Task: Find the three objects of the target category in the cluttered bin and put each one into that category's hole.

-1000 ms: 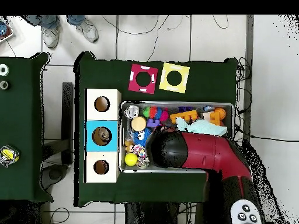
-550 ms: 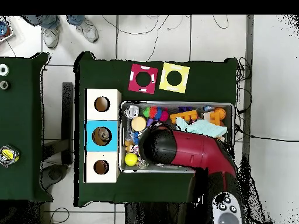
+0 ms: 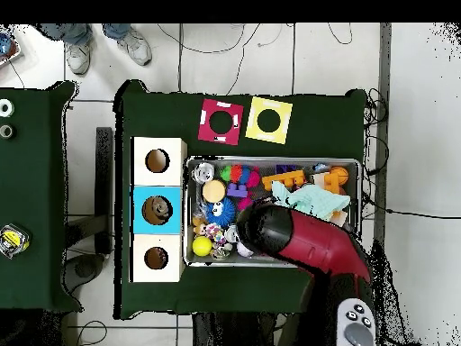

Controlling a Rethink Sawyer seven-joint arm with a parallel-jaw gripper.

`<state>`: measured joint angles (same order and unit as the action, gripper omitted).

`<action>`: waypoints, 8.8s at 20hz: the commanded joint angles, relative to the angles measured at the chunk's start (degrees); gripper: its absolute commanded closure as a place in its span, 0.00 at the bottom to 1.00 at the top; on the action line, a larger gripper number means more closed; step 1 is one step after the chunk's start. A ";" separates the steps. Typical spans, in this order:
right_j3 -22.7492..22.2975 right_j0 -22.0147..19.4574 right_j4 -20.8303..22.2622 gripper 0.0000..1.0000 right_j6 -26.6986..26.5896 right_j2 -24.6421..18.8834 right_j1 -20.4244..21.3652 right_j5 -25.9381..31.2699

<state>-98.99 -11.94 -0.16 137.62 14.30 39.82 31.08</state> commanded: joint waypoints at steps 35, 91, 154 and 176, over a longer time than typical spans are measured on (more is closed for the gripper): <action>8.60 13.81 -19.62 0.00 18.52 9.01 -15.81 -4.68; -5.46 13.88 -12.96 0.00 4.21 -3.88 -12.58 -10.01; -16.05 8.17 -3.57 0.00 11.83 -7.64 -13.74 -27.14; -11.79 5.13 -10.75 0.00 15.63 -16.63 -9.59 -22.62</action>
<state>-112.68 -5.20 -5.99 144.70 4.37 28.06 4.31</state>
